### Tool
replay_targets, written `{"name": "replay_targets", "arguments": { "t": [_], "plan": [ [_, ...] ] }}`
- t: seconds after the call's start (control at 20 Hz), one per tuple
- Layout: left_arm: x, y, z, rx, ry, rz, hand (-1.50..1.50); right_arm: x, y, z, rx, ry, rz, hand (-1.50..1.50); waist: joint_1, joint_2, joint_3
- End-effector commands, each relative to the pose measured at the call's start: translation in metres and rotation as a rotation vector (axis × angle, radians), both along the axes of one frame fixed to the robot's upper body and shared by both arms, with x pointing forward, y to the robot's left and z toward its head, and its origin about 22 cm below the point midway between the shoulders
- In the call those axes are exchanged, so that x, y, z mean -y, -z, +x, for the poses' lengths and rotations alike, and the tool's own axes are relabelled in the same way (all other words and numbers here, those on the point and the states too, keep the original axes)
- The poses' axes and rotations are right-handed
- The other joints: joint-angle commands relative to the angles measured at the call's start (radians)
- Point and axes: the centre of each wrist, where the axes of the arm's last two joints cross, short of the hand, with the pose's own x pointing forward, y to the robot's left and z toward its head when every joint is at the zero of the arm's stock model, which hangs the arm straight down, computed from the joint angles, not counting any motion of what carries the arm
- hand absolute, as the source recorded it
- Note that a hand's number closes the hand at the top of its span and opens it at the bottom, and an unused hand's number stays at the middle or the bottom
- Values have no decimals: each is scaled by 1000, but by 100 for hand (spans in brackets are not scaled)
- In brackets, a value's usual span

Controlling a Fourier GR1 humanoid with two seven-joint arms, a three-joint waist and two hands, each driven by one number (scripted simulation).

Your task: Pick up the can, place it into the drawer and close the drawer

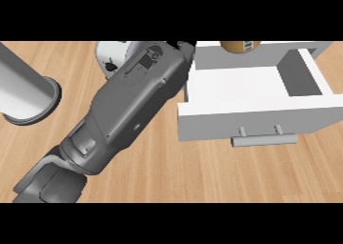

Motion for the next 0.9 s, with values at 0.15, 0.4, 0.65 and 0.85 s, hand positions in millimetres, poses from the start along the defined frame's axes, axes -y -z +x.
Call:
{"name": "replay_targets", "arguments": {
  "t": [0.15,0.4,0.65,0.85],
  "plan": [
    [16,-6,0,-35,-18,38,150,-1,-3,3,15,-31,6,-150,-16,2,1],
    [7,30,2,-60,-43,60,150,-4,-5,9,3,-15,-4,-150,-18,5,0],
    [11,29,3,-57,-68,113,150,-3,-5,5,-9,-20,-8,-150,-32,7,1],
    [15,32,-1,-76,-91,115,-150,-14,-5,13,9,-32,-1,-150,-34,9,1]
  ]
}}
